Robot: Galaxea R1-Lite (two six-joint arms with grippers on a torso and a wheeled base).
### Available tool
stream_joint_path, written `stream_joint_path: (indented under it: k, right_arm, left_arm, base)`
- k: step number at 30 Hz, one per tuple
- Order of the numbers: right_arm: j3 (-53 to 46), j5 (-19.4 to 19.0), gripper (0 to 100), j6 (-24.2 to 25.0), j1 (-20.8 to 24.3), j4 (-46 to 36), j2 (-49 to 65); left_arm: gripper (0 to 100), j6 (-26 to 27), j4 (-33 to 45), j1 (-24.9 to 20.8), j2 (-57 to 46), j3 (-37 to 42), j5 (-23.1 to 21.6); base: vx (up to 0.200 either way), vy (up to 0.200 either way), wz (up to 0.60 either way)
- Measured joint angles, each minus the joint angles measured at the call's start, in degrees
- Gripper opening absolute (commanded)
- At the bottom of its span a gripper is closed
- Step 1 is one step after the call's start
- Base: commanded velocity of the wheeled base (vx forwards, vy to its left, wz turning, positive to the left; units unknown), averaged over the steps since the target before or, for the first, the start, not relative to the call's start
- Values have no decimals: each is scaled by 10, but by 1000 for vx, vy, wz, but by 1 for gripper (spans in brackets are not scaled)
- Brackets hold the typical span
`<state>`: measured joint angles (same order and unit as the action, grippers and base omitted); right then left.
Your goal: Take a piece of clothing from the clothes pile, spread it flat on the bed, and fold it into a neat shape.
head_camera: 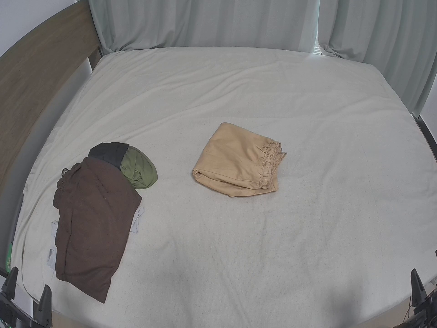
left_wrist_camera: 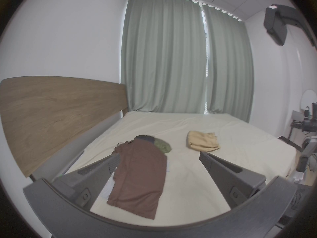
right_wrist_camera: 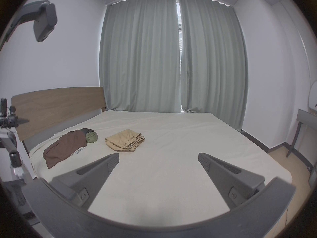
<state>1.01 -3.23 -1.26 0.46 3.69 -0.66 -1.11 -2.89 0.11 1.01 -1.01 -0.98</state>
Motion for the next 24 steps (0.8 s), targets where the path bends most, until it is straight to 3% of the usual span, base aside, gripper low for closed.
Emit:
stream_joint_path:
  k: [6, 14, 20, 24]
  right_arm:
    - [0, 3, 100, 8, 0, -7, 0]
    - [0, -45, 100, -28, -2, -3, 0]
    - [0, 2, 100, -36, -1, -7, 0]
    - [0, 8, 100, -38, -1, -9, -1]
  left_arm:
    - [100, 0, 31, 2, -2, 0, 21]
    - [100, 0, 31, 2, -2, 0, 21]
    - [100, -1, 30, 1, -2, 0, 21]
    - [100, -3, 30, 0, -2, 0, 21]
  base:
    - [0, 0, 0]
    - [0, 0, 0]
    - [0, 0, 0]
    - [0, 0, 0]
